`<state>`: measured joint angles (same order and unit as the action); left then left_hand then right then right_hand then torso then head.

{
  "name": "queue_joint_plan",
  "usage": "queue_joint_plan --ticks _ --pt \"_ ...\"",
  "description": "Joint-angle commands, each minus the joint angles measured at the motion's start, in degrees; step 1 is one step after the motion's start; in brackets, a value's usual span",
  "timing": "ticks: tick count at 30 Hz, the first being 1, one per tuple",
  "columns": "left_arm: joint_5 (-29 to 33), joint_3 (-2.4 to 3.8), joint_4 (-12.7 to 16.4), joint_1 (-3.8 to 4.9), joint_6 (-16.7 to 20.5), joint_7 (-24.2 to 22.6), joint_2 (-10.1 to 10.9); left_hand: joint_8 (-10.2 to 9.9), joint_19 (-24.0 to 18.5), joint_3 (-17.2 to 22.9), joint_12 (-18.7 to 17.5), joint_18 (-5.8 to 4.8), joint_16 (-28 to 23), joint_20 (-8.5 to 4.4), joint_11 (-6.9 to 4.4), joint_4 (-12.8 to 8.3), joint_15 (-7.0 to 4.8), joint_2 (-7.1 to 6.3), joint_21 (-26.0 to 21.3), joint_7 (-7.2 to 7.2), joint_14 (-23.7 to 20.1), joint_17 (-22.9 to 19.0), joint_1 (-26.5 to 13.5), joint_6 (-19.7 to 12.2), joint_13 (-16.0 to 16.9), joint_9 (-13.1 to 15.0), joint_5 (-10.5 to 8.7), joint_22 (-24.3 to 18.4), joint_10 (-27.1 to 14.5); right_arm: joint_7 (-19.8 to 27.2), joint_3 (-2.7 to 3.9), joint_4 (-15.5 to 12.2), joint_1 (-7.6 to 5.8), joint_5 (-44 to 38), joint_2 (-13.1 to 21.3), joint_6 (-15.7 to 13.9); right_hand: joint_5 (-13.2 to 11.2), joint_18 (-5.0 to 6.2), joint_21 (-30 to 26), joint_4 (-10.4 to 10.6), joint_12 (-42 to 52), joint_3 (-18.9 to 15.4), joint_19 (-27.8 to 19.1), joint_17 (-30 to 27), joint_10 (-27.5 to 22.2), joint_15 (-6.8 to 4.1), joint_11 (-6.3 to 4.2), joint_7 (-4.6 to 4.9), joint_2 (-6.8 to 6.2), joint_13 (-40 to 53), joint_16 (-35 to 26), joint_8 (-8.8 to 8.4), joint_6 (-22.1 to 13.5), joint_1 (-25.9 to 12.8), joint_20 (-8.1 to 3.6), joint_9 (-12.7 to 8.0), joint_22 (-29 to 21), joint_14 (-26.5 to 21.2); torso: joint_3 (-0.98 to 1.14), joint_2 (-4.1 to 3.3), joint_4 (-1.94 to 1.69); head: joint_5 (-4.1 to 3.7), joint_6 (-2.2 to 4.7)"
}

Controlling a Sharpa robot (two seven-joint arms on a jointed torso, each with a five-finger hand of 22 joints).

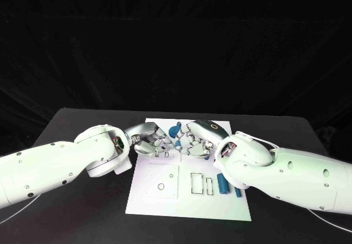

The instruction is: Assemble the parts on the task board

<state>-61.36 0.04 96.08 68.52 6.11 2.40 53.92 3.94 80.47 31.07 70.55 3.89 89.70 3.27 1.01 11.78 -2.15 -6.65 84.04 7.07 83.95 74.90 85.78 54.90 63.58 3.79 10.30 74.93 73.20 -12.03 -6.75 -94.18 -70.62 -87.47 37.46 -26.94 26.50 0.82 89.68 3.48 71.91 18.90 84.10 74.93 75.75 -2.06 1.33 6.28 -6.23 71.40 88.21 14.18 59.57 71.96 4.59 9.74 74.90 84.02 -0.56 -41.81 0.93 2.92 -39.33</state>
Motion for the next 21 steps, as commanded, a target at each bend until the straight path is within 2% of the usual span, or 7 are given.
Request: queue_joint_plan --ticks 1,5,21 --pt "0.2 0.02 0.2 0.00 -0.6 -0.1 -0.1 -0.4 0.4 0.4 -0.2 -0.67 0.3 0.20 0.11 0.0 -0.16 -0.60 0.2 -0.11 6.0 15.1 0.0 -0.1 -0.1 -0.1 -0.18 0.2 0.2 0.7 0.03 0.0 -0.01 -0.2 -0.2 1.0 -0.2 -0.82 0.3 0.0 0.3 0.5 5.9 11.4 0.3 -0.26 0.10 -0.31 0.63 0.1 -0.2 0.12 0.8 0.2 -0.48 0.1 15.1 5.1 -0.04 -0.01 0.00 0.00 -0.07" --pt "0.3 0.02 0.2 0.00 -0.7 0.0 -0.1 -0.4 0.4 0.6 -0.2 -0.69 0.3 0.20 0.04 0.0 -0.20 -0.67 0.2 -0.20 6.0 15.1 -0.1 -0.3 -0.1 -0.1 -0.18 0.2 0.2 0.7 0.03 0.2 -0.01 -0.2 -0.4 1.1 -0.2 -0.82 0.3 0.0 0.3 0.5 5.9 11.4 0.4 -0.27 0.09 -0.33 0.65 0.1 -0.2 0.14 0.8 0.2 -0.49 0.1 15.1 5.1 -0.02 0.00 -0.08 0.05 0.01" --pt "0.4 0.02 0.2 0.01 -0.8 0.3 -0.2 -0.5 0.5 0.9 -0.1 -0.71 0.3 0.18 -0.10 -0.1 -0.28 -0.78 0.3 -0.35 6.0 15.1 -0.3 -0.6 0.1 -0.1 -0.19 0.4 0.4 0.8 0.03 0.5 -0.02 -0.2 -0.8 1.2 -0.3 -0.82 0.3 0.0 0.3 0.5 5.9 11.4 0.4 -0.27 0.07 -0.34 0.67 0.1 -0.2 0.15 0.8 0.2 -0.49 0.1 15.1 5.1 0.00 -0.01 0.02 0.13 -0.16"
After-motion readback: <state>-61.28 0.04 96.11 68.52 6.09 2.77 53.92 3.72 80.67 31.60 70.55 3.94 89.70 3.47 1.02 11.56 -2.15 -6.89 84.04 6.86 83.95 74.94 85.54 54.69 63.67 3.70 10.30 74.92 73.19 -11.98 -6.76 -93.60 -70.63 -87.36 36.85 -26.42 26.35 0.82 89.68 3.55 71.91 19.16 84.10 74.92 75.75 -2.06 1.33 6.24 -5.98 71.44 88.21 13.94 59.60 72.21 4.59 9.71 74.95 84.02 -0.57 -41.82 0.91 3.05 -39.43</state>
